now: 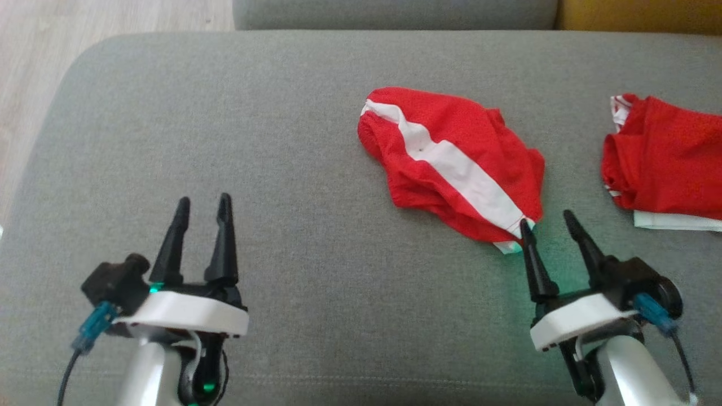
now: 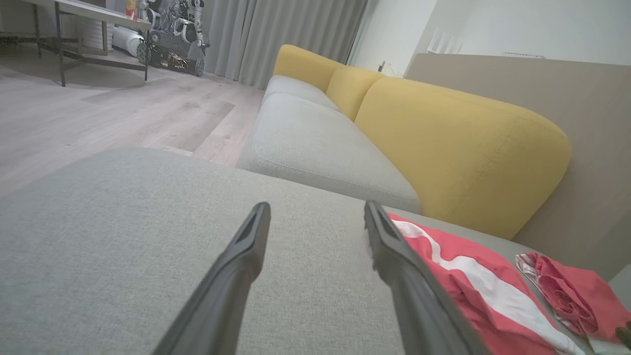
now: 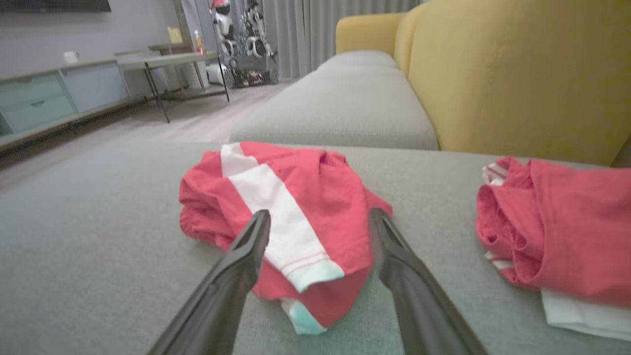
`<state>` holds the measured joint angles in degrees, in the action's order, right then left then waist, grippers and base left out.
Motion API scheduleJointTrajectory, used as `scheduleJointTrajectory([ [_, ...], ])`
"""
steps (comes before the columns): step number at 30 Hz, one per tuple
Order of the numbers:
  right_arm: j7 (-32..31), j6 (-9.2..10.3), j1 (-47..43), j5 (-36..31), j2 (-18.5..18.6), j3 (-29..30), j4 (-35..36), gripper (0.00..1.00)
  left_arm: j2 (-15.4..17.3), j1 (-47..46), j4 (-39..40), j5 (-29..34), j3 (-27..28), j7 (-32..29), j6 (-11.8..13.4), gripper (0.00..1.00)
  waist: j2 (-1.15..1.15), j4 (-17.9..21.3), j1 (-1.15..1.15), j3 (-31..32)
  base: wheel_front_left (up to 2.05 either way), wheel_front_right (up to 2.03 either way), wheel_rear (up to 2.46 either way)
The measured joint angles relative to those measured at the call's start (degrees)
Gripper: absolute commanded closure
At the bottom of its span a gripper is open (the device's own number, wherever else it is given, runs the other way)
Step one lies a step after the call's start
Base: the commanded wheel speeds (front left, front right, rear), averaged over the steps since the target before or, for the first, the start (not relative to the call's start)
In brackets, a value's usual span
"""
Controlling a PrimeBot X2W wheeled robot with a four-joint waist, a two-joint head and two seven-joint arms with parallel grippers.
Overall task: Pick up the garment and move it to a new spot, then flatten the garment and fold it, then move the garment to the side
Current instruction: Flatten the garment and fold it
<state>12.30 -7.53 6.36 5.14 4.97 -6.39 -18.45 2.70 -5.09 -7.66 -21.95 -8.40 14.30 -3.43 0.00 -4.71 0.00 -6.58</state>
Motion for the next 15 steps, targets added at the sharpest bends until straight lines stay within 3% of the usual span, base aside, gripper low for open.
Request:
scheduleJointTrajectory([
  [15,-0.33,0.00,8.36,0.83,1.37,-1.43,-12.34,0.00,-0.20,-2.52,0.21,-1.36,-2.41,0.00,0.92,0.00,0.00,-3.89,0.00,-4.68,0.00,0.00,0.00],
])
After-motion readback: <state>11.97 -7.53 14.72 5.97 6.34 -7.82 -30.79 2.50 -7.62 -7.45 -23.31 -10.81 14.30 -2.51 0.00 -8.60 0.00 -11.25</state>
